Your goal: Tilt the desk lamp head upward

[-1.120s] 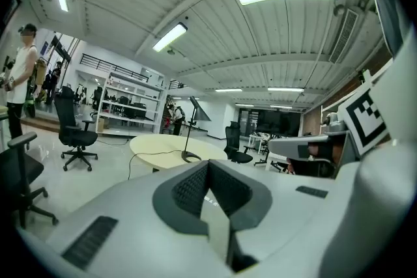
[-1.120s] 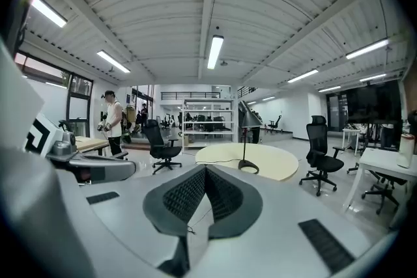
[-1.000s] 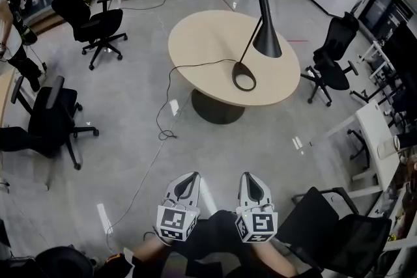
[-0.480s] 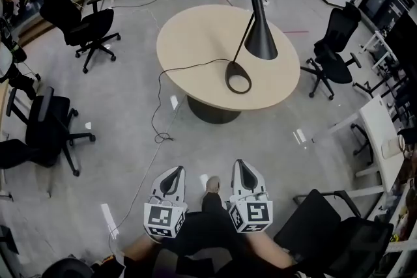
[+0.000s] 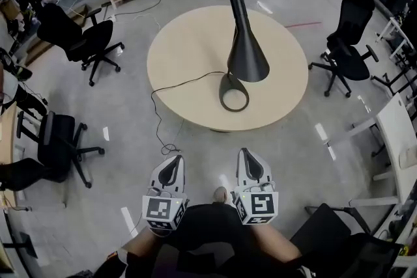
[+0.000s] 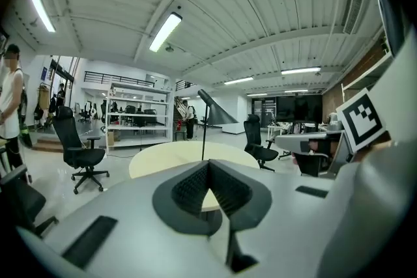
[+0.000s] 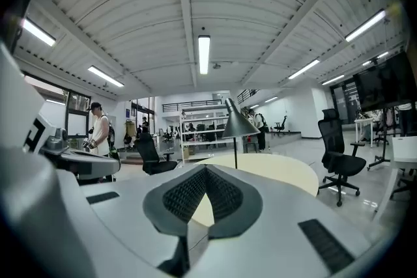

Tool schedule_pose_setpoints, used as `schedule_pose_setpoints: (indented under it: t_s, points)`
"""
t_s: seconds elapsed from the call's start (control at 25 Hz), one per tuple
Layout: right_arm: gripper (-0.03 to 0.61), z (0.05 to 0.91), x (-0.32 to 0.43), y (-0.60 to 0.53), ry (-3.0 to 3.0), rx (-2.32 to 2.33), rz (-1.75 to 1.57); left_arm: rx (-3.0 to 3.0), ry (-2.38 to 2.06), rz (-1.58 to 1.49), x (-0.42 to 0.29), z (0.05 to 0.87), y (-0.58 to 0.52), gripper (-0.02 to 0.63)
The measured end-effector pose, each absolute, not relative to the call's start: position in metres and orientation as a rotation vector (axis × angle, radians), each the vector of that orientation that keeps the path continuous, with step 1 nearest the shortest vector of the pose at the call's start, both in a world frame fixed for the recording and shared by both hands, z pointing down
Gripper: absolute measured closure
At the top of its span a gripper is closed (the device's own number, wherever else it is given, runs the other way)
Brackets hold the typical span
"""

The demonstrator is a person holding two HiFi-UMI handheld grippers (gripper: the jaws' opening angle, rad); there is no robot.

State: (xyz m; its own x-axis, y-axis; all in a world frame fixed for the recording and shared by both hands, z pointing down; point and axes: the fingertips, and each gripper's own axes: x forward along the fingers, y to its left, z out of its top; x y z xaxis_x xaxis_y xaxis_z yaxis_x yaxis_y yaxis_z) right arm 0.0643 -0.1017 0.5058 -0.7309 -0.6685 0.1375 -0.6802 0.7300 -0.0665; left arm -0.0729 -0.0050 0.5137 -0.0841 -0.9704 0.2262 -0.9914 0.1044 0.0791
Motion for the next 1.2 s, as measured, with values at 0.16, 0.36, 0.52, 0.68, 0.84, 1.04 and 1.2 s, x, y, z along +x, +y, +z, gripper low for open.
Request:
schedule_pose_setpoints:
  t_s: [0.16, 0.36, 0.52, 0.68, 0.84, 1.04, 1.2]
  points:
    - [0.569, 0.498, 0.076, -0.160, -2.837, 1.129, 0.157, 1.962, -2.203, 0.156, -0.079, 0.499, -0.057, 0.566]
    - [0.569, 0.488, 0.071, -0.204, -2.904, 1.069, 0.248, 2.005, -2.229, 0.183, -0.103, 0.472, -0.112, 0.566]
    - [0.568, 0.482, 0.060, -0.228, -2.961, 1.015, 0.336, 2.077, -2.185, 0.162, -0.118, 0.445, -0.161, 0.565]
    - [0.566, 0.469, 0.049, -0.250, -3.013, 1.009, 0.482, 2.181, -2.170, 0.163, -0.141, 0.410, -0.215, 0.564]
    - [0.566, 0.464, 0.034, -0.272, -3.011, 1.047, 0.619, 2.314, -2.140, 0.164, -0.165, 0.374, -0.270, 0.552]
    - [0.520, 0.466, 0.005, -0.299, -2.975, 1.129, 0.766, 2.476, -2.048, 0.153, -0.194, 0.335, -0.346, 0.511]
    - [0.518, 0.478, -0.013, -0.321, -2.937, 1.195, 0.991, 2.555, -1.971, 0.157, -0.214, 0.317, -0.405, 0.500]
